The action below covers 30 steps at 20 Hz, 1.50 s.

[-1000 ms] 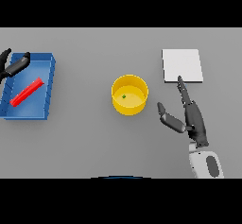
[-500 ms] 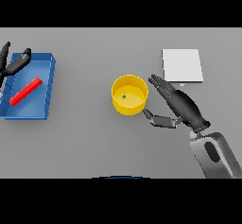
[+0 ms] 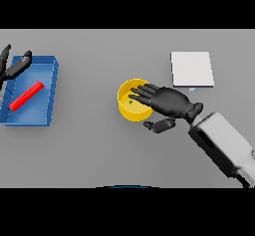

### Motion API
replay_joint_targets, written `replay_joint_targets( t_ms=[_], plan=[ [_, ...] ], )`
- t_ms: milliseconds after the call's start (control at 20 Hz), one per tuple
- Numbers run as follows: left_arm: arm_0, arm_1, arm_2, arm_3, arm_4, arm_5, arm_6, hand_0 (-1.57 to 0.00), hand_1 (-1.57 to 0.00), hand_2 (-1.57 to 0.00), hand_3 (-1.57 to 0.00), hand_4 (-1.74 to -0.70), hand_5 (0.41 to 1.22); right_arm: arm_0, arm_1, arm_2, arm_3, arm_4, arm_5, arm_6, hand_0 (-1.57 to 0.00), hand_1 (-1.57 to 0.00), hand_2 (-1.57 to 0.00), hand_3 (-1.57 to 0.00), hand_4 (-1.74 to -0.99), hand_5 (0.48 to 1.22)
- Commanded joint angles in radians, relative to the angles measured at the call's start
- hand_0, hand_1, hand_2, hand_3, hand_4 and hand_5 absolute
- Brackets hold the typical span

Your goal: Pick up the red beaker and tilt it to pour out 1 green nut into yellow bowl. Pick up the yellow bowl and place it on the metallic measuring scale.

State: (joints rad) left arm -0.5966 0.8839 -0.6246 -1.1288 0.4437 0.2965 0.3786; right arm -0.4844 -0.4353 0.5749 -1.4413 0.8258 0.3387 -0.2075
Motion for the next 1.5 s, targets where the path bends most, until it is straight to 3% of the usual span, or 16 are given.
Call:
replay_joint_targets(
  t_ms=[0, 450, 800, 900, 1000, 1050, 1200, 1300, 1450],
  plan=[
    [0.001, -0.001, 0.001, 0.005, 0.000, 0.000, -0.006, 0.00, 0.00, 0.00, 0.00, -0.72, 0.687, -0.023, 0.008, 0.017, 0.028, 0.009, 0.014, -0.007, 0.00, 0.00, 0.00, 0.00, -1.215, 0.704],
    [0.024, -0.002, 0.013, 0.011, 0.014, -0.001, -0.034, 0.00, 0.00, 0.00, 0.00, -0.72, 0.688, -0.177, 0.046, 0.128, 0.215, 0.094, 0.101, -0.011, 0.00, 0.00, 0.00, 0.00, -1.259, 0.714],
    [0.043, 0.014, 0.013, -0.026, 0.016, 0.013, -0.044, 0.00, 0.00, 0.00, 0.00, -0.72, 0.686, -0.217, 0.095, 0.150, 0.292, 0.094, 0.149, 0.007, 0.00, 0.00, 0.00, 0.00, -1.305, 0.763],
    [0.031, 0.016, 0.017, -0.015, 0.014, 0.010, -0.039, 0.00, 0.00, 0.00, 0.00, -0.71, 0.686, -0.219, 0.104, 0.138, 0.313, 0.084, 0.161, 0.024, 0.00, -0.02, -0.02, -0.04, -1.336, 0.810],
    [0.037, 0.025, 0.019, -0.013, 0.017, -0.001, -0.040, 0.00, 0.00, 0.00, 0.00, -0.71, 0.691, -0.213, 0.106, 0.145, 0.302, 0.087, 0.173, 0.031, -0.29, -0.24, -0.18, -0.17, -1.387, 0.873],
    [0.041, 0.025, 0.021, -0.019, 0.023, 0.000, -0.039, 0.00, 0.00, 0.00, 0.00, -0.72, 0.692, -0.214, 0.100, 0.151, 0.294, 0.092, 0.178, 0.024, -0.54, -0.47, -0.31, -0.26, -1.420, 0.943],
    [0.036, 0.026, 0.020, -0.016, 0.020, -0.004, -0.039, 0.00, 0.00, 0.00, 0.00, -0.72, 0.693, -0.217, 0.097, 0.152, 0.306, 0.088, 0.168, -0.017, -1.05, -1.01, -0.87, -0.57, -1.552, 1.079],
    [0.034, 0.016, 0.017, -0.016, 0.020, -0.002, -0.045, 0.00, 0.00, 0.00, 0.00, -0.72, 0.696, -0.212, 0.098, 0.153, 0.297, 0.086, 0.159, -0.013, -1.23, -1.21, -1.12, -0.83, -1.614, 1.130],
    [0.031, 0.023, 0.019, -0.018, 0.016, 0.002, -0.044, 0.00, 0.00, 0.00, 0.00, -0.72, 0.694, -0.219, 0.088, 0.158, 0.289, 0.090, 0.151, -0.016, -1.40, -1.39, -1.22, -1.12, -1.676, 1.174]
  ],
)
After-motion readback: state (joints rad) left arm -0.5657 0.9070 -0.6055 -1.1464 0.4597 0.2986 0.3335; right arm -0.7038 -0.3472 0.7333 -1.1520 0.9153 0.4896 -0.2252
